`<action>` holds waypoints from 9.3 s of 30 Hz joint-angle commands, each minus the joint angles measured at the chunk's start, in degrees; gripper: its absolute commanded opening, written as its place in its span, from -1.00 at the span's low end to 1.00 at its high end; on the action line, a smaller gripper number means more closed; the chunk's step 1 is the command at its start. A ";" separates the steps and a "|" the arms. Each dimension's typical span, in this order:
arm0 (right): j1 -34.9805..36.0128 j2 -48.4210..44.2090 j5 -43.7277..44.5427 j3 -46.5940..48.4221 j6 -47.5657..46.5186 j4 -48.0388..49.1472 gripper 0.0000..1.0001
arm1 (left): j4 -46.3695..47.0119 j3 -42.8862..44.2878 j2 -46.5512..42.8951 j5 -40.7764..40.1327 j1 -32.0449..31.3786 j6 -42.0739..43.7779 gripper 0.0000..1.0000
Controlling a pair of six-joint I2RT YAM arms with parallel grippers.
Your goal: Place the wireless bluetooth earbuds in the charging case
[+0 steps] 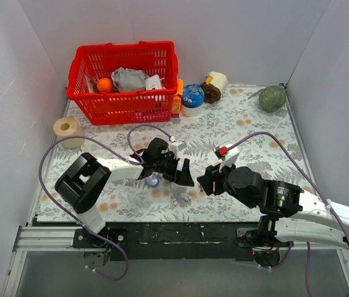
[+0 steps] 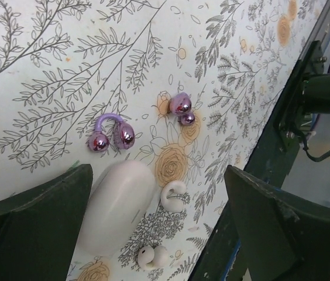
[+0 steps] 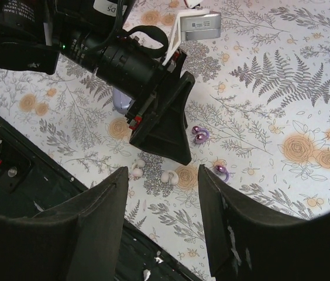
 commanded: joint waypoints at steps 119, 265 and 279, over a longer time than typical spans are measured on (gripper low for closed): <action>-0.06 -15.77 5.50 -7.01 14.04 -8.49 0.29 | -39.17 11.39 3.97 -56.16 -20.75 -36.46 0.47; -0.68 15.07 -22.19 29.55 -38.78 -14.21 -0.97 | 14.79 -12.70 -46.31 9.67 -9.59 10.65 0.20; 0.56 17.01 -21.57 28.85 -38.17 -11.31 -0.97 | 18.83 -12.69 -44.81 8.09 -9.41 9.25 0.11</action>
